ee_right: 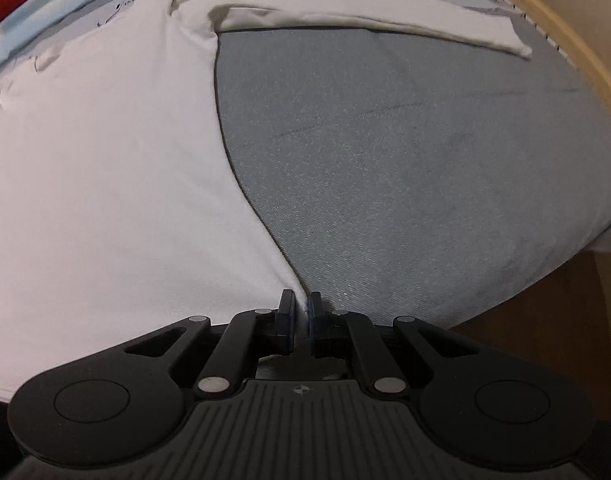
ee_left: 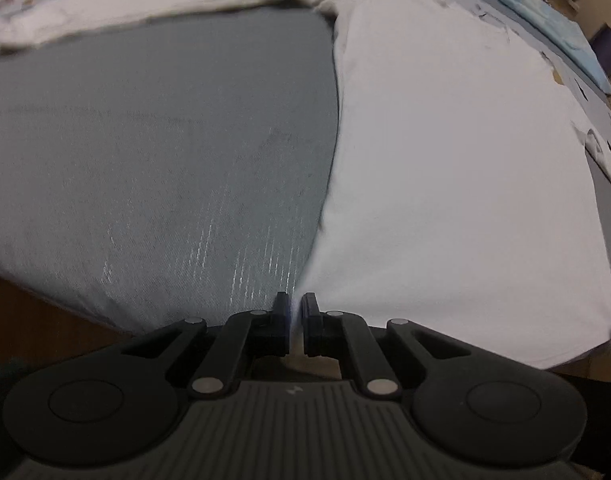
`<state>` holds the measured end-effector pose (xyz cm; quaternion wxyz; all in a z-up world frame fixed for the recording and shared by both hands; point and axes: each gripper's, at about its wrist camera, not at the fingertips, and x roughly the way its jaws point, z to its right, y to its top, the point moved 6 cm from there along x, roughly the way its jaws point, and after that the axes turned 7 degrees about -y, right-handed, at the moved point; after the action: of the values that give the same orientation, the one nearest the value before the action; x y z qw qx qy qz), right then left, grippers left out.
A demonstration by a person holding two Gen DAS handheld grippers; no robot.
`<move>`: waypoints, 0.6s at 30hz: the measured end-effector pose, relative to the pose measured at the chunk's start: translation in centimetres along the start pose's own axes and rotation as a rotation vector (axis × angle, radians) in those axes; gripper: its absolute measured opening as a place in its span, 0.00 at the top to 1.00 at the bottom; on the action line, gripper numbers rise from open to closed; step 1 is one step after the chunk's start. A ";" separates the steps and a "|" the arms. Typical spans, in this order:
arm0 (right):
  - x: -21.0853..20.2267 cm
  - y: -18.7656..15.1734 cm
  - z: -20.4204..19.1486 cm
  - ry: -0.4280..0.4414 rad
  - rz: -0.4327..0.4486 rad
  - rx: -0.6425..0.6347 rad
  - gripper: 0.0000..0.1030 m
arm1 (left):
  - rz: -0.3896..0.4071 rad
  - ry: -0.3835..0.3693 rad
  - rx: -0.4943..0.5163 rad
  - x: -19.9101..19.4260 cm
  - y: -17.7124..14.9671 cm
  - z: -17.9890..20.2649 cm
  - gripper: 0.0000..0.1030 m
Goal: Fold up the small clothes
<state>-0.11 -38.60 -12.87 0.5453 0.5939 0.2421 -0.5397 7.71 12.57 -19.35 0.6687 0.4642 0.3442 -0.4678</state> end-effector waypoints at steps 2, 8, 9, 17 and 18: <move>-1.1 0.8 0.1 -0.074 0.092 -0.008 0.85 | 0.065 0.022 0.064 -1.2 0.5 0.8 0.91; 0.3 0.2 -3.2 0.114 0.014 -0.098 0.81 | -0.033 -0.064 0.104 0.7 -1.1 2.8 0.84; 1.5 -0.7 -3.4 0.082 -0.048 -0.134 0.81 | -0.079 -0.034 0.120 1.5 -1.7 2.7 0.86; 1.9 -0.1 -3.6 0.053 -0.002 -0.139 0.74 | -0.066 -0.059 0.129 0.4 -2.4 3.0 0.62; 1.5 0.1 -3.7 0.059 0.011 -0.132 0.73 | -0.053 -0.053 0.151 0.1 -2.6 3.3 0.59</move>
<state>1.83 -35.70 -14.83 0.5790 0.5737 0.2896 -0.5018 5.39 9.09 -19.10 0.6279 0.4915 0.3022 -0.5223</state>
